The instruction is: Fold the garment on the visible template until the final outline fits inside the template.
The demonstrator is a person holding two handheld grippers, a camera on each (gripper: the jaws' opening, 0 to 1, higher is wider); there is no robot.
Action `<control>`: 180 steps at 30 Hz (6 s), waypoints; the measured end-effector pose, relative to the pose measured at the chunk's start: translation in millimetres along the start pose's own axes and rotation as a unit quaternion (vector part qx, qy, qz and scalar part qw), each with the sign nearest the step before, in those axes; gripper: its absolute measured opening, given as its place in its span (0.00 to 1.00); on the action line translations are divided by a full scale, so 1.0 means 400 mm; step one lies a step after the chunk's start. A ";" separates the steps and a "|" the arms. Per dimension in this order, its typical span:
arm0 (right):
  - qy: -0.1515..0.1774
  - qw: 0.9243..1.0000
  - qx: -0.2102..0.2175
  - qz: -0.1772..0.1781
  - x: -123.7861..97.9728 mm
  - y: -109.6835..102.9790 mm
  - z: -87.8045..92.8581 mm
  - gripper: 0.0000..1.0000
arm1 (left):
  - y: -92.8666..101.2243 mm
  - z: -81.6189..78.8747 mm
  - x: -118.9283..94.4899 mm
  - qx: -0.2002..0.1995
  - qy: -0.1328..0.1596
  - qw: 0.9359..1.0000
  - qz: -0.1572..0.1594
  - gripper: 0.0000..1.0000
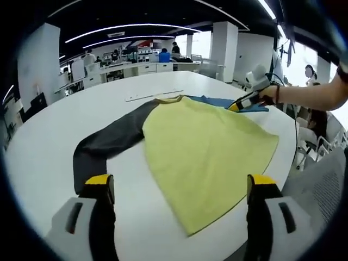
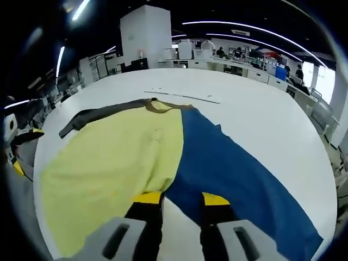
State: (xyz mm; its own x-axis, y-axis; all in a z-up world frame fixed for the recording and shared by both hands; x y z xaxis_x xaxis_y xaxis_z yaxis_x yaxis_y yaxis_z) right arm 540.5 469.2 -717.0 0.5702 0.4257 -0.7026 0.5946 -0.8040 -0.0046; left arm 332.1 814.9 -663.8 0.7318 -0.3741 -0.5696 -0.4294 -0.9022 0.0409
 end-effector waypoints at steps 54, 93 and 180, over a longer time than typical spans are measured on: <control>0.001 0.994 0.051 0.101 -0.035 0.113 -0.016 0.25 | -0.012 0.019 -0.016 -0.003 -0.011 1.000 -0.008 0.99; -0.025 0.958 0.219 0.181 -0.284 0.348 0.204 0.85 | 0.016 -0.014 -0.001 0.018 0.007 1.000 0.003 0.99; -0.048 0.932 0.260 0.248 -0.337 0.591 0.216 0.00 | 0.028 -0.025 -0.039 0.032 0.001 0.999 -0.003 0.99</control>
State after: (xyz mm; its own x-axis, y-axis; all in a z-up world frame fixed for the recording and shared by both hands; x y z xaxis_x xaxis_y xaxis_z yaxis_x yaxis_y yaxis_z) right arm 555.4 185.9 -684.8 0.6340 -0.0718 -0.7700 -0.0979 -0.9951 0.0121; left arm 321.2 808.3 -646.2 0.7354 -0.3693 -0.5682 -0.4581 -0.8888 -0.0152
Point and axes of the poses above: the point that each gripper's makers call its tool centre point, and the gripper's own axes: x roughly forward along the fingers, y roughly to its right, z roughly out of its underside, the point moved 7 cm from there along -x, roughly backward along the fingers, and after that the axes turned 1 degree about z, right-handed, at the moved point
